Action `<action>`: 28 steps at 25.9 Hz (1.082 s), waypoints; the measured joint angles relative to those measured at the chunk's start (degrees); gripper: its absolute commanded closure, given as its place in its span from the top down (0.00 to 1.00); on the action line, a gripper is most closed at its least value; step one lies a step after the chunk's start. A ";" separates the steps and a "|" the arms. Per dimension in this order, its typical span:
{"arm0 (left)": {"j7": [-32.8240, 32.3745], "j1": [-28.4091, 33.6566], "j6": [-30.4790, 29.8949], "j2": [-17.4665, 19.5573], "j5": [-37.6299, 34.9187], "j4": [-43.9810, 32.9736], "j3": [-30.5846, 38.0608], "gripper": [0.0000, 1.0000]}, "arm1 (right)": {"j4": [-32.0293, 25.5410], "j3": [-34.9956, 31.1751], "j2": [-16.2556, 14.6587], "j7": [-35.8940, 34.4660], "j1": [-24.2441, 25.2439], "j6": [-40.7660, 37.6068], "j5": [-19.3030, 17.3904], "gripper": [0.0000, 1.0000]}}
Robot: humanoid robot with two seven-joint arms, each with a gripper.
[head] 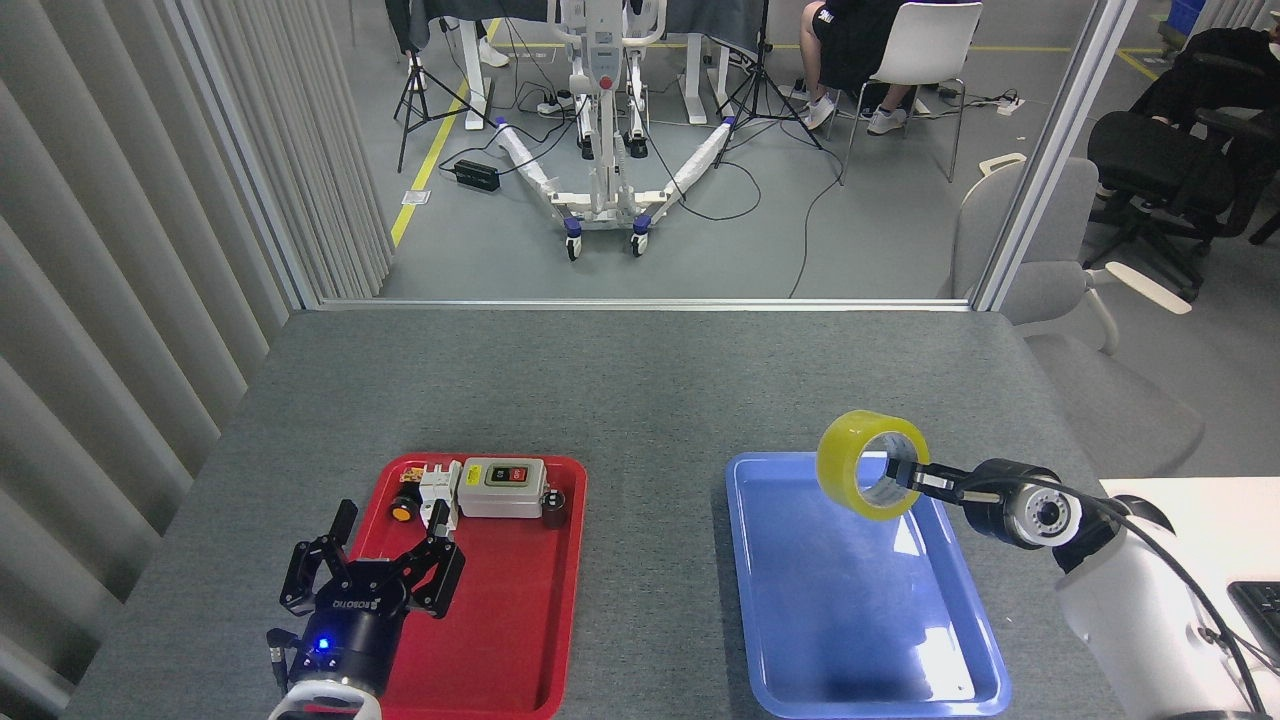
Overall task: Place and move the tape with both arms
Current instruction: 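Lower the tape roll into the blue tray with the right gripper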
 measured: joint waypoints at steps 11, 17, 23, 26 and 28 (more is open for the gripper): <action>-1.53 0.82 0.35 0.34 -0.54 -0.08 -3.25 1.00 | -0.22 23.69 -9.46 5.20 -3.44 6.33 -23.02 0.14; -1.63 0.76 0.49 0.57 -0.48 0.42 -3.30 1.00 | -3.29 32.29 -13.28 5.56 -3.78 10.57 -34.65 0.14; -1.20 0.62 0.73 0.62 -0.51 2.26 -3.31 1.00 | -3.01 33.53 -11.60 5.89 -4.89 18.08 -33.58 0.14; -1.00 0.54 0.86 0.80 -0.59 3.13 -3.31 1.00 | -2.43 33.52 -9.61 5.32 -5.62 21.59 -30.72 0.15; -0.94 0.64 0.89 1.02 -0.60 3.39 -3.31 1.00 | -2.19 33.48 -8.64 5.29 -5.87 23.19 -29.67 0.15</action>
